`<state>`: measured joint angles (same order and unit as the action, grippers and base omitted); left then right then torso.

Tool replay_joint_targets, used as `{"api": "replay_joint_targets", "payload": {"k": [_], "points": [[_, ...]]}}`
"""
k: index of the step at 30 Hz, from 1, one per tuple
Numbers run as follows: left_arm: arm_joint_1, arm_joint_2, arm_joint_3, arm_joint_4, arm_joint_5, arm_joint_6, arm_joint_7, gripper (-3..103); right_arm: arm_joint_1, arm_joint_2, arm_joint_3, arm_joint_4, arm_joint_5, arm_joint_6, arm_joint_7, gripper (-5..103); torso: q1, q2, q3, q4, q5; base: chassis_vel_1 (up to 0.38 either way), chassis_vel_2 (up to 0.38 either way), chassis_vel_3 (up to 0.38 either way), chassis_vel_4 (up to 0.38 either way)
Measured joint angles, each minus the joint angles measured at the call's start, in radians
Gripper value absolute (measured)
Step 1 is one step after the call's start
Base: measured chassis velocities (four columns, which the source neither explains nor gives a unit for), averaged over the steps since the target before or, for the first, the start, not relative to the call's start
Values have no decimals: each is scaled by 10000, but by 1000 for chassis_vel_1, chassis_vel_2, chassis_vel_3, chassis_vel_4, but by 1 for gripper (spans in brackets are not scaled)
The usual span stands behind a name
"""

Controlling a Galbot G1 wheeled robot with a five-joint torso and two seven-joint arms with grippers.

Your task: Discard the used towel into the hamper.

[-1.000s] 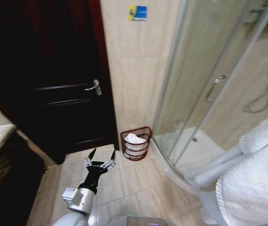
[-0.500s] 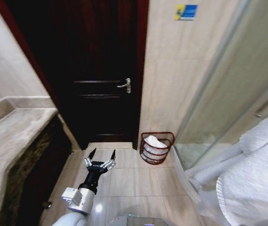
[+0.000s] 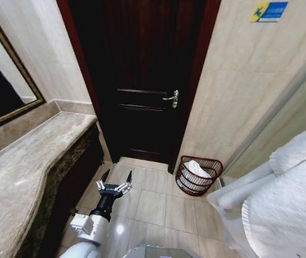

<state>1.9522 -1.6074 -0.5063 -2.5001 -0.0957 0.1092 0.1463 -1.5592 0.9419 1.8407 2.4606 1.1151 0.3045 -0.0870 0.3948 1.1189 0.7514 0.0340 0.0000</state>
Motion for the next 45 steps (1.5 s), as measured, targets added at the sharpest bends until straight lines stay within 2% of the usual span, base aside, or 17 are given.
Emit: {"api": "replay_joint_targets", "payload": {"k": [20,35,45], "points": [[0,0,0,0,0,0,0,100,66,10,-202,125,111,364,-170,13,0,0,0,1,0,0,0,0,0],[0,0,0,0,0,0,0,100,70,155,-160,226,183,259,-335,13,-2,1,-1,1,0,0,0,0,0],[0,0,0,0,0,0,0,100,58,175,-186,236,226,287,-437,13,0,0,0,3,1,-101,109,114,-116]]}}
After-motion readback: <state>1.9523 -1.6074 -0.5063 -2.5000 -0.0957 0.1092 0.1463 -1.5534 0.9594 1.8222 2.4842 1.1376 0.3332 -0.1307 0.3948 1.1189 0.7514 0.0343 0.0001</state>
